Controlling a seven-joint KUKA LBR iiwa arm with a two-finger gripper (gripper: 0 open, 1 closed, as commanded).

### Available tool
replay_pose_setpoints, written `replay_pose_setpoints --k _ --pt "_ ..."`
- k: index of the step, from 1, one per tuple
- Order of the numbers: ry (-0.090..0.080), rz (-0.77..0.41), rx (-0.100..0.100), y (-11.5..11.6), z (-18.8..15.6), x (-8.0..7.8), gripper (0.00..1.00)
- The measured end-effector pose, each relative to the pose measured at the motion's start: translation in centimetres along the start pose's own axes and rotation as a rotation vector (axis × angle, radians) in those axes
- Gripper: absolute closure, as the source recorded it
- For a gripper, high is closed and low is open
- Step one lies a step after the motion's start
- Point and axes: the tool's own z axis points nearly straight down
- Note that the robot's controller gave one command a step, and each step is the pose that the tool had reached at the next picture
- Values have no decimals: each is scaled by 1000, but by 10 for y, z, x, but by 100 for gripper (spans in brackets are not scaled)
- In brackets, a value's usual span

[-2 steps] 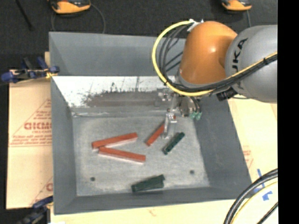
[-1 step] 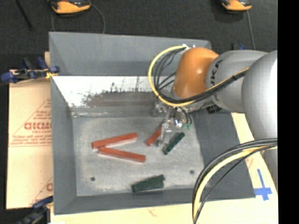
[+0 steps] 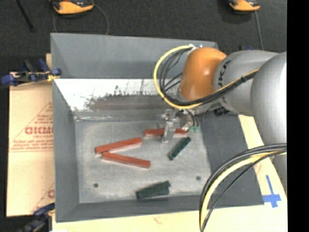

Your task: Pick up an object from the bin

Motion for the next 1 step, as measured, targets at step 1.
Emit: replay_pose_setpoints --k 1 --pt "-8 58 0 -23 -142 5 100"
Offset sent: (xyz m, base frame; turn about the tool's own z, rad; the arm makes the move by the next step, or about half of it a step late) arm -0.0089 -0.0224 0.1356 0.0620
